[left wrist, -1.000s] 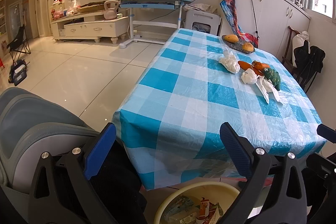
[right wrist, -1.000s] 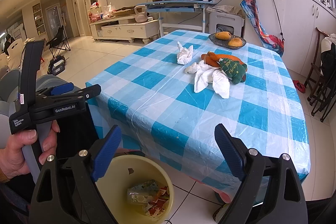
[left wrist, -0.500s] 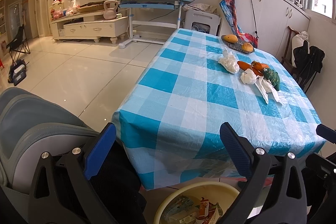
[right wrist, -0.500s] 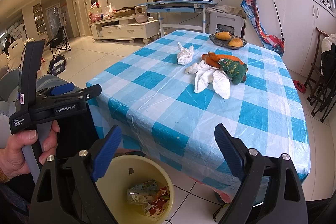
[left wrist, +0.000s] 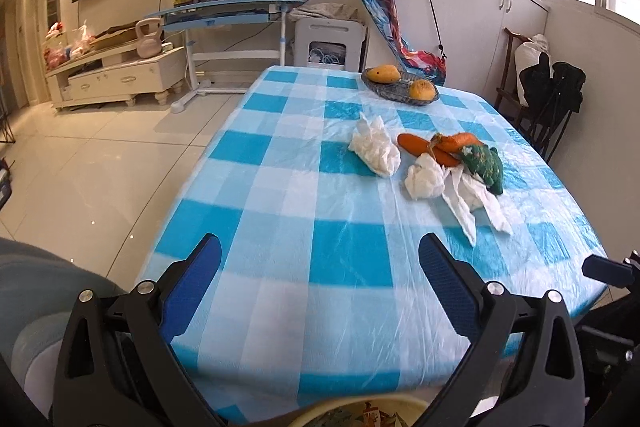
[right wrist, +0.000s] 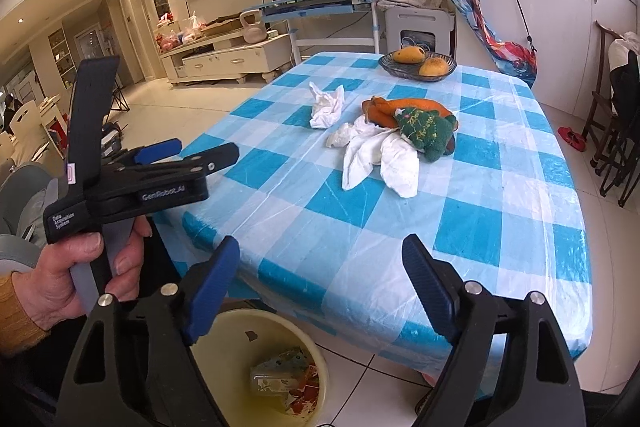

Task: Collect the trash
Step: 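Grasp a white tissue with the right tool while the left tool grasps another tissue, then carry both tissues over the yellow bucket and open both tools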

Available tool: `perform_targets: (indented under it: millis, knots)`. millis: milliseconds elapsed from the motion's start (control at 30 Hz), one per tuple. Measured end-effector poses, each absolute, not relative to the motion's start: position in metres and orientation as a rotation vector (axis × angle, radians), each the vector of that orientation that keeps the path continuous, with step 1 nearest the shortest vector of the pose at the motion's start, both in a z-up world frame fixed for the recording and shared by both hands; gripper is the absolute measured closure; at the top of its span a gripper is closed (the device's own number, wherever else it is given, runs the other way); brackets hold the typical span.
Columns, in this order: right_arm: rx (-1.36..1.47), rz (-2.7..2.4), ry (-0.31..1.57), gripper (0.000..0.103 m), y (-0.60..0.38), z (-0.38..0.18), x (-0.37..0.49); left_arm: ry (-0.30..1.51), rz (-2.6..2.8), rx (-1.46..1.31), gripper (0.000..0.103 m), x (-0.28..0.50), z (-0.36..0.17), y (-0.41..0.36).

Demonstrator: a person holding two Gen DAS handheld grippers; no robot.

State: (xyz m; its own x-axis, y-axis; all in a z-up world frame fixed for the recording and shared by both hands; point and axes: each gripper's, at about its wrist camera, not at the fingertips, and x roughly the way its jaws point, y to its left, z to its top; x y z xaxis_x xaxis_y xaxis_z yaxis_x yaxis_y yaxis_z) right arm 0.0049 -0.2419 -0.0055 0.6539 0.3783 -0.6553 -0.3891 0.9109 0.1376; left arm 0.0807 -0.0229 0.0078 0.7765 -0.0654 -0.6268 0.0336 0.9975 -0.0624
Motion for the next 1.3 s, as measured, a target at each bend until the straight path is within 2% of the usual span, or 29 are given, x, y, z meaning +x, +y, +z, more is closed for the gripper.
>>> perform_targets:
  millis: [133, 333, 367, 400, 433, 467, 500, 600, 833, 900, 1033, 1133, 1167, 1300]
  knots:
    - [-0.015, 0.433, 0.758, 0.023, -0.241, -0.006, 0.032, 0.714, -0.064, -0.082, 0.007, 0.136, 0.013, -0.034]
    - [-0.002, 0.443, 0.772, 0.029, -0.236, -0.01, 0.062, 0.802, -0.038, -0.009, 0.008, 0.214, -0.001, -0.06]
    - [-0.008, 0.449, 0.767, 0.03, -0.234, -0.009, 0.064, 0.84, -0.054, -0.007, 0.014, 0.224, -0.005, -0.062]
    - [-0.015, 0.458, 0.761, 0.03, -0.232, -0.008, 0.066, 0.871, -0.091, -0.03, 0.037, 0.233, -0.009, -0.062]
    - [-0.019, 0.473, 0.754, 0.03, -0.23, -0.006, 0.069, 0.893, -0.122, -0.052, 0.049, 0.24, -0.012, -0.061]
    - [-0.022, 0.489, 0.748, 0.03, -0.226, -0.004, 0.072, 0.906, -0.144, -0.066, 0.075, 0.241, -0.015, -0.06]
    - [-0.03, 0.497, 0.745, 0.03, -0.222, -0.003, 0.077, 0.917, -0.167, -0.081, 0.084, 0.242, -0.017, -0.057]
    - [-0.046, 0.525, 0.733, 0.033, -0.209, 0.002, 0.094, 0.896, -0.177, -0.135, 0.089, 0.231, -0.014, -0.037]
    - [-0.13, 0.517, 0.807, 0.047, -0.173, -0.012, 0.135, 0.875, -0.128, -0.264, 0.089, 0.188, -0.01, 0.024]
    - [-0.163, 0.497, 0.845, 0.055, -0.168, -0.022, 0.143, 0.874, -0.118, -0.297, 0.089, 0.177, -0.014, 0.035]
    - [-0.222, 0.453, 0.86, 0.081, -0.168, -0.033, 0.149, 0.87, -0.112, -0.334, 0.089, 0.165, -0.02, 0.045]
    - [-0.224, 0.436, 0.842, 0.088, -0.174, -0.03, 0.146, 0.848, -0.122, -0.321, 0.089, 0.157, -0.015, 0.042]
    - [-0.218, 0.435, 0.834, 0.094, -0.175, -0.028, 0.143, 0.842, -0.125, -0.321, 0.089, 0.154, -0.014, 0.042]
    - [-0.161, 0.481, 0.798, 0.094, -0.181, -0.012, 0.118, 0.832, -0.127, -0.322, 0.089, 0.136, -0.013, 0.043]
